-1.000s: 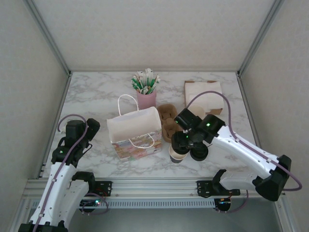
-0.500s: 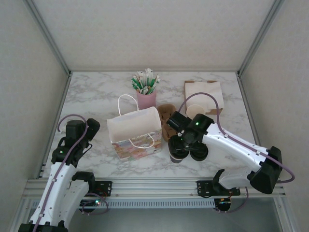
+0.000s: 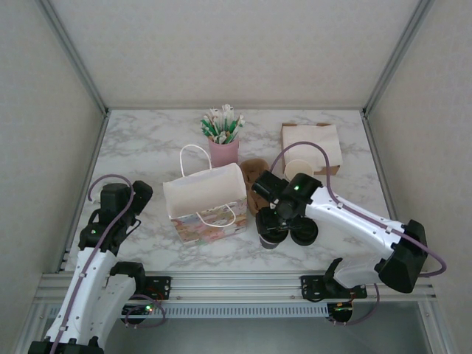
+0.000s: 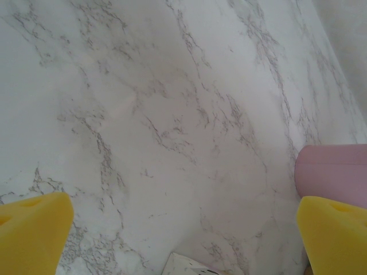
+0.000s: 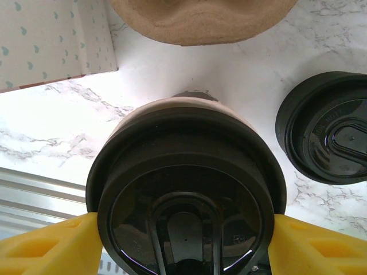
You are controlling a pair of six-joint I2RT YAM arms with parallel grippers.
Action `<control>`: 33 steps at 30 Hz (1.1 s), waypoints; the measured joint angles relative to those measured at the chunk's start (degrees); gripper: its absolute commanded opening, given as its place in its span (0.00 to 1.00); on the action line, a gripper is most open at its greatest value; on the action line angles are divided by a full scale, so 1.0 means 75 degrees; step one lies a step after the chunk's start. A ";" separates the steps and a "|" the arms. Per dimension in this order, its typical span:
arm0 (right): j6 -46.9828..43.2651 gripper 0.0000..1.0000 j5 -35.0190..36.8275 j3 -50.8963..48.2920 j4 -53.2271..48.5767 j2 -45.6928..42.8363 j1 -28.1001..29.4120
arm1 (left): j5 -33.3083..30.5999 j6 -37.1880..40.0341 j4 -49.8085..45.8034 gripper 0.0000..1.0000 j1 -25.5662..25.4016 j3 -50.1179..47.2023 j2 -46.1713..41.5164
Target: Pack the takeout coffee
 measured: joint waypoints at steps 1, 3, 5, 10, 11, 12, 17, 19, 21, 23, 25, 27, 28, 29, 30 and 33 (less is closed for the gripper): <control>0.0000 0.72 0.0000 0.0000 0.0003 0.0023 0.0000 | -0.0003 0.0000 0.0000 1.00 0.0000 0.0000 0.0000; 0.0000 0.72 -0.0003 0.0000 0.0020 0.0052 0.0000 | -0.0003 0.0000 0.0000 1.00 0.0000 0.0000 0.0000; 0.0003 0.72 -0.0003 0.0000 0.0050 0.0067 0.0000 | -0.0003 0.0000 0.0000 1.00 0.0000 0.0000 0.0000; 0.0003 0.72 -0.0006 0.0000 0.0064 0.0140 0.0000 | -0.0003 0.0000 0.0000 1.00 0.0000 0.0000 0.0000; 0.0003 0.72 -0.0003 0.0000 0.0067 0.0157 0.0000 | -0.0003 0.0000 0.0000 1.00 0.0000 0.0000 0.0000; 0.0006 0.72 0.0000 0.0000 0.0067 0.0169 0.0003 | -0.0003 0.0000 0.0000 1.00 0.0000 0.0000 0.0000; 0.0006 0.72 0.0003 -0.0003 0.0082 0.0219 0.0041 | -0.0003 0.0000 0.0000 1.00 0.0000 0.0000 0.0000; 0.0006 0.72 0.0012 -0.0003 0.0079 0.0248 0.0058 | -0.0003 0.0000 0.0000 1.00 0.0000 0.0000 0.0003; 0.0006 0.72 0.0050 -0.0003 0.0076 0.0277 0.0076 | -0.0003 0.0000 0.0000 1.00 0.0000 0.0000 0.0003; 0.0009 0.72 0.0090 -0.0003 0.0076 0.0321 0.0099 | -0.0003 0.0000 0.0000 1.00 0.0000 0.0000 0.0003; 0.0009 0.72 0.0114 -0.0003 0.0082 0.0373 0.0105 | -0.0003 0.0000 0.0000 1.00 0.0000 0.0000 0.0000; 0.0009 0.72 0.0131 -0.0003 0.0090 0.0388 0.0114 | -0.0003 0.0000 0.0000 1.00 0.0000 0.0000 0.0000; 0.0009 0.72 0.0137 -0.0003 0.0090 0.0388 0.0114 | -0.0003 0.0000 0.0000 1.00 0.0000 0.0000 0.0000; 0.0012 0.72 0.0143 -0.0003 0.0090 0.0388 0.0114 | -0.0003 0.0000 0.0000 1.00 0.0000 0.0000 0.0000; 0.0012 0.72 0.0146 -0.0003 0.0090 0.0388 0.0117 | -0.0003 0.0000 0.0000 1.00 0.0000 0.0000 0.0000; 0.0041 0.72 0.0152 -0.0023 0.0114 0.0388 0.0140 | -0.0003 0.0000 0.0000 1.00 0.0000 0.0000 0.0000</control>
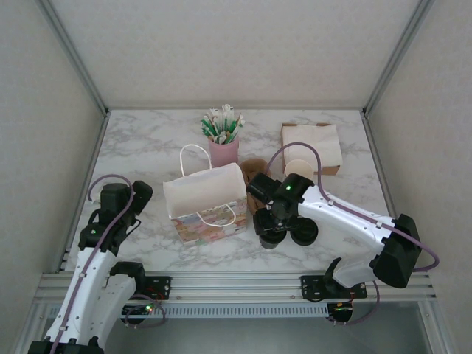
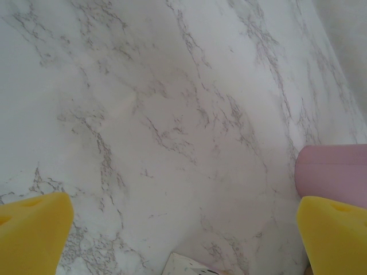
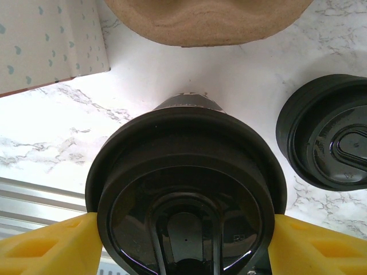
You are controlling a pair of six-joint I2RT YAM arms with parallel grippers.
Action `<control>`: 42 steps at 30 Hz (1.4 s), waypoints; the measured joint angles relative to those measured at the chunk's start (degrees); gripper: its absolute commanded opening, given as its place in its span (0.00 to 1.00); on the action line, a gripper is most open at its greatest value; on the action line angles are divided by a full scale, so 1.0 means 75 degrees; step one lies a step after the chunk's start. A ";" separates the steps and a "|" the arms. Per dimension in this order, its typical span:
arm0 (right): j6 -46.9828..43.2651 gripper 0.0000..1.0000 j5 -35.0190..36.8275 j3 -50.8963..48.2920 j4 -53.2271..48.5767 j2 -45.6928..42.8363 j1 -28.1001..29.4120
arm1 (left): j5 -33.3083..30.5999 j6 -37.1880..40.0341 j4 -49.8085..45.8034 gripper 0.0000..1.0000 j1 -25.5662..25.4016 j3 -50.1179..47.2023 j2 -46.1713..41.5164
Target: Pack the takeout coffee
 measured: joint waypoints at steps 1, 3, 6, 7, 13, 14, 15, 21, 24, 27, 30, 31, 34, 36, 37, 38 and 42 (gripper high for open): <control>0.0009 0.72 0.0003 -0.0023 0.0023 0.0000 0.0003 | 0.0000 0.0000 0.0000 1.00 0.0000 0.0000 0.0000; 0.0035 0.72 0.0006 -0.0067 0.0061 -0.0009 0.0003 | 0.0000 0.0000 0.0000 1.00 0.0000 0.0000 0.0000; 0.0076 0.72 0.0023 -0.0105 0.0090 -0.0012 0.0009 | 0.0000 0.0000 0.0000 1.00 0.0000 0.0000 0.0000; 0.0085 0.71 0.0032 -0.0117 0.0105 -0.0015 0.0009 | 0.0000 0.0000 -0.0003 1.00 0.0000 0.0000 0.0000; 0.0178 0.68 0.0122 -0.0175 0.0137 -0.0017 0.0073 | 0.0000 0.0000 -0.0003 1.00 0.0000 0.0000 0.0000; 0.0198 0.68 0.0146 -0.0175 0.0134 -0.0006 0.0082 | 0.0000 0.0000 -0.0003 1.00 0.0000 0.0000 0.0000; 0.0227 0.67 0.0187 -0.0175 0.0131 0.0012 0.0108 | 0.0000 0.0000 -0.0003 1.00 0.0000 0.0000 0.0000; 0.0341 0.67 0.0417 -0.0172 0.0052 0.0210 0.0271 | -0.0003 0.0000 -0.0023 1.00 0.0000 0.0000 -0.0015; 0.0402 0.66 0.0530 -0.0172 0.0038 0.0294 0.0350 | -0.0003 0.0000 -0.0023 1.00 0.0000 0.0000 -0.0015; 0.0463 0.66 0.0629 -0.0187 0.0044 0.0312 0.0405 | -0.0006 0.0000 -0.0023 1.00 0.0000 0.0000 -0.0029; 0.0484 0.67 0.0632 -0.0219 0.0085 0.0262 0.0411 | -0.0006 0.0000 -0.0023 1.00 0.0000 0.0000 -0.0061; 0.0487 0.67 0.0632 -0.0248 0.0114 0.0207 0.0411 | -0.0009 0.0000 -0.0026 1.00 0.0000 0.0000 -0.0064; 0.0484 0.67 0.0629 -0.0312 0.0195 0.0076 0.0408 | -0.0012 0.0000 -0.0026 1.00 0.0000 0.0000 -0.0067; 0.0484 0.66 0.0624 -0.0318 0.0245 -0.0017 0.0388 | -0.0029 0.0000 -0.0029 1.00 0.0000 0.0000 -0.0079; 0.0484 0.66 0.0621 -0.0332 0.0259 -0.0067 0.0367 | -0.0029 0.0000 -0.0029 1.00 0.0000 -0.0003 -0.0093; 0.0484 0.66 0.0600 -0.0338 0.0256 -0.0105 0.0341 | -0.0032 0.0000 -0.0032 1.00 0.0000 -0.0006 -0.0111; 0.0487 0.66 0.0600 -0.0338 0.0239 -0.0125 0.0265 | -0.0032 0.0000 -0.0035 1.00 0.0000 -0.0006 -0.0166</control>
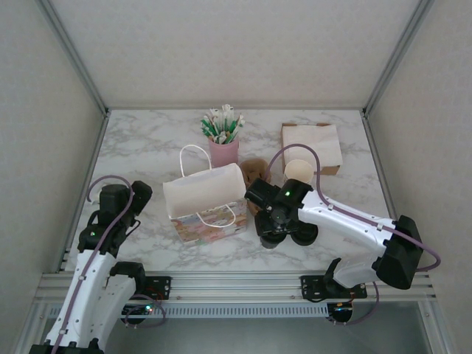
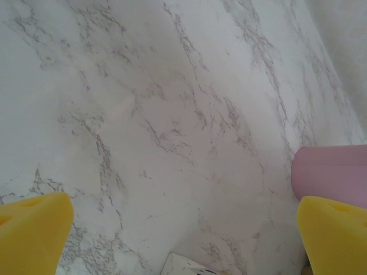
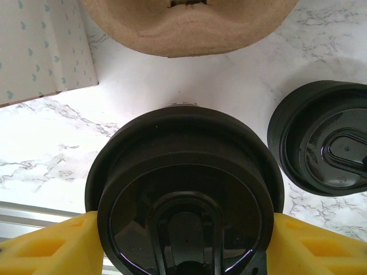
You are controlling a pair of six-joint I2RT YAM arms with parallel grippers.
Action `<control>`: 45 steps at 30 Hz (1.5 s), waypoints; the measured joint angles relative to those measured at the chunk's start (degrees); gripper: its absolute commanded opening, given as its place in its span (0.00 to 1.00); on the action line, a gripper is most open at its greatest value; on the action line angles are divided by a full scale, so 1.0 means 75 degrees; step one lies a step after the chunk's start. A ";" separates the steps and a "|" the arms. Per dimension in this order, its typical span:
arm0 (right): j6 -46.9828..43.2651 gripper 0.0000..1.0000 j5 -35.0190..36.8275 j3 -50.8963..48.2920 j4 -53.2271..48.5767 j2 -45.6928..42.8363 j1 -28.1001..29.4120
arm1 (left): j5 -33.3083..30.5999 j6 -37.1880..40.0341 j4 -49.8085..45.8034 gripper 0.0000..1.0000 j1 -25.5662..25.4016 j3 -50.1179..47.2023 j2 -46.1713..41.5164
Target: Pack the takeout coffee
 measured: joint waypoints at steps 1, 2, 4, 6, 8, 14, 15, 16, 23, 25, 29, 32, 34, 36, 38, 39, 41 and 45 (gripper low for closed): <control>0.0000 0.66 0.0003 0.0000 -0.0012 0.0000 -0.0006 | 0.0000 0.0000 0.0000 1.00 0.0000 0.0000 0.0003; 0.0000 0.66 0.0003 -0.0006 -0.0006 0.0000 -0.0012 | 0.0000 0.0000 -0.0003 1.00 0.0000 0.0000 0.0000; 0.0003 0.65 0.0000 -0.0052 0.0029 0.0000 -0.0015 | 0.0000 0.0000 -0.0017 1.00 0.0000 0.0000 0.0003; 0.0032 0.64 0.0003 -0.0125 0.0055 0.0026 -0.0015 | 0.0000 0.0000 -0.0023 1.00 0.0000 0.0000 0.0003; 0.0082 0.63 0.0000 -0.0169 0.0102 0.0041 -0.0015 | 0.0000 0.0000 -0.0023 1.00 0.0000 0.0000 0.0000; 0.0256 0.62 0.0000 -0.0274 0.0248 -0.0003 -0.0015 | 0.0000 -0.0003 -0.0020 1.00 0.0000 0.0000 0.0006; 0.0289 0.61 0.0000 -0.0300 0.0280 -0.0026 -0.0015 | 0.0000 0.0000 -0.0017 1.00 0.0000 0.0000 0.0012; 0.0321 0.61 -0.0003 -0.0326 0.0309 -0.0050 -0.0015 | 0.0000 -0.0003 -0.0020 1.00 0.0000 0.0000 0.0017; 0.0522 0.61 0.0029 -0.0437 0.0446 -0.0140 -0.0015 | 0.0000 0.0000 -0.0020 1.00 0.0000 0.0000 0.0032; 0.0583 0.61 0.0058 -0.0428 0.0420 -0.0163 -0.0015 | 0.0003 0.0000 -0.0020 1.00 0.0000 0.0000 0.0032; 0.0673 0.61 0.0128 -0.0356 0.0382 -0.0201 -0.0015 | 0.0003 0.0000 -0.0032 1.00 0.0000 0.0000 0.0000; 0.0761 0.61 0.0213 -0.0268 0.0335 -0.0262 -0.0015 | 0.0003 0.0000 -0.0050 1.00 0.0000 0.0000 -0.0102; 0.0810 0.61 0.0262 -0.0265 0.0291 -0.0286 -0.0015 | 0.0003 0.0000 -0.0052 1.00 0.0000 0.0000 -0.0157; 0.0854 0.61 0.0318 -0.0268 0.0230 -0.0309 -0.0017 | 0.0006 0.0003 -0.0076 1.00 0.0000 0.0000 -0.0210; 0.0889 0.62 0.0399 -0.0271 0.0157 -0.0318 -0.0026 | 0.0006 0.0000 -0.0119 1.00 0.0000 0.0000 -0.0248; 0.0909 0.62 0.0431 -0.0271 0.0122 -0.0318 -0.0032 | 0.0006 0.0000 -0.0134 1.00 0.0000 0.0000 -0.0262; 0.0968 0.63 0.0478 -0.0271 0.0058 -0.0318 -0.0047 | 0.0006 0.0000 -0.0169 1.00 0.0000 0.0000 -0.0294; 0.1037 0.65 0.0580 -0.0277 -0.0023 -0.0315 -0.0052 | 0.0006 0.0000 -0.0187 1.00 0.0000 0.0000 -0.0356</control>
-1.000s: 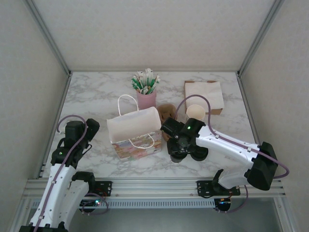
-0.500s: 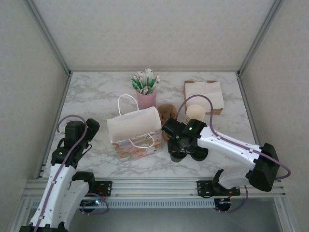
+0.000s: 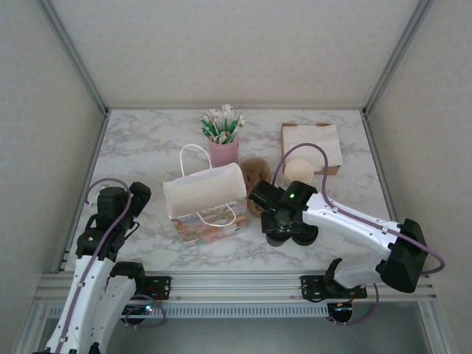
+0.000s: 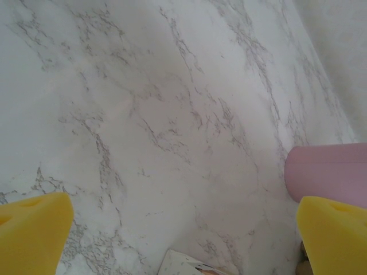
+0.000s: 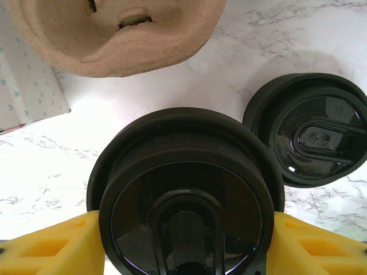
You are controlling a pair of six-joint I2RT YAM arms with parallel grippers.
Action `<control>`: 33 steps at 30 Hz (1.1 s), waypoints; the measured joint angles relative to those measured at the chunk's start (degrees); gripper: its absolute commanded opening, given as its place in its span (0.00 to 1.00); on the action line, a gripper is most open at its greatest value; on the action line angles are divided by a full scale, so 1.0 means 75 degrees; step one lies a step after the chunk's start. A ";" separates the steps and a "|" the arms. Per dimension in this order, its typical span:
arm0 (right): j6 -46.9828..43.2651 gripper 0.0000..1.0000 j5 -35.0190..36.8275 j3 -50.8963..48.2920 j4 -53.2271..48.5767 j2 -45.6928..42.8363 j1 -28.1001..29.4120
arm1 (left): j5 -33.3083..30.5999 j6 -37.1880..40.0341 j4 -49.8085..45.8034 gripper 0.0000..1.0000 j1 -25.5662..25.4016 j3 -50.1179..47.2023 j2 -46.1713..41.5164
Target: Pack the takeout coffee
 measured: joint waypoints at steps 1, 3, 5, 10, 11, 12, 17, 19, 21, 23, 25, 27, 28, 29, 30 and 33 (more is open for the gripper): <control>0.0003 0.66 0.0000 0.0000 -0.0003 0.0000 0.0000 | 0.0000 0.0000 -0.0003 1.00 0.0000 0.0000 0.0000; 0.0020 0.69 0.0000 -0.0009 0.0000 0.0000 0.0000 | 0.0000 0.0000 -0.0012 1.00 0.0000 0.0000 0.0000; 0.0023 0.72 0.0000 -0.0009 0.0000 0.0000 0.0000 | -0.0003 0.0000 -0.0035 1.00 0.0000 0.0003 0.0000; 0.0015 0.78 0.0052 -0.0009 -0.0216 0.0050 -0.0015 | -0.0003 0.0000 -0.0047 1.00 0.0000 0.0087 0.0017; 0.0000 0.80 0.0076 -0.0009 -0.0303 0.0070 -0.0017 | -0.0003 0.0000 -0.0055 1.00 0.0000 0.0131 0.0023; -0.0009 0.81 0.0085 -0.0009 -0.0393 0.0079 -0.0020 | -0.0003 0.0000 -0.0061 1.00 0.0000 0.0184 0.0032; -0.0017 0.84 0.0152 -0.0006 -0.0621 0.0076 -0.0029 | 0.0000 0.0006 -0.0061 1.00 0.0000 0.0391 0.0093; -0.0038 0.84 0.0175 0.0012 -0.0664 0.0073 -0.0029 | 0.0000 0.0006 -0.0064 1.00 0.0000 0.0469 0.0160; -0.0061 0.84 0.0204 0.0064 -0.0714 0.0073 -0.0029 | 0.0003 0.0009 -0.0111 1.00 0.0000 0.0562 0.0216; -0.0073 0.84 0.0227 0.0166 -0.0734 0.0067 -0.0029 | 0.0032 0.0050 -0.0137 1.00 0.0000 0.0638 0.0227; -0.0131 0.85 0.0256 0.0286 -0.0734 0.0041 -0.0029 | 0.0082 0.0105 -0.0178 1.00 0.0000 0.0711 0.0233; -0.0216 0.85 0.0283 0.0420 -0.0731 -0.0029 -0.0029 | 0.0131 0.0175 -0.0221 0.99 0.0000 0.0816 0.0283; -0.0259 0.86 0.0291 0.0490 -0.0734 -0.0079 -0.0029 | 0.0169 0.0221 -0.0233 0.99 0.0000 0.0886 0.0341; -0.0309 0.86 0.0321 0.0565 -0.0734 -0.0143 -0.0029 | 0.0213 0.0286 -0.0259 0.98 0.0000 0.0976 0.0428; -0.0358 0.86 0.0361 0.0638 -0.0740 -0.0192 -0.0029 | 0.0271 0.0341 -0.0286 0.98 0.0000 0.1070 0.0516; -0.0542 0.86 0.0539 0.0927 -0.0737 -0.0353 -0.0029 | 0.0522 0.0595 -0.0344 0.96 0.0000 0.1530 0.0950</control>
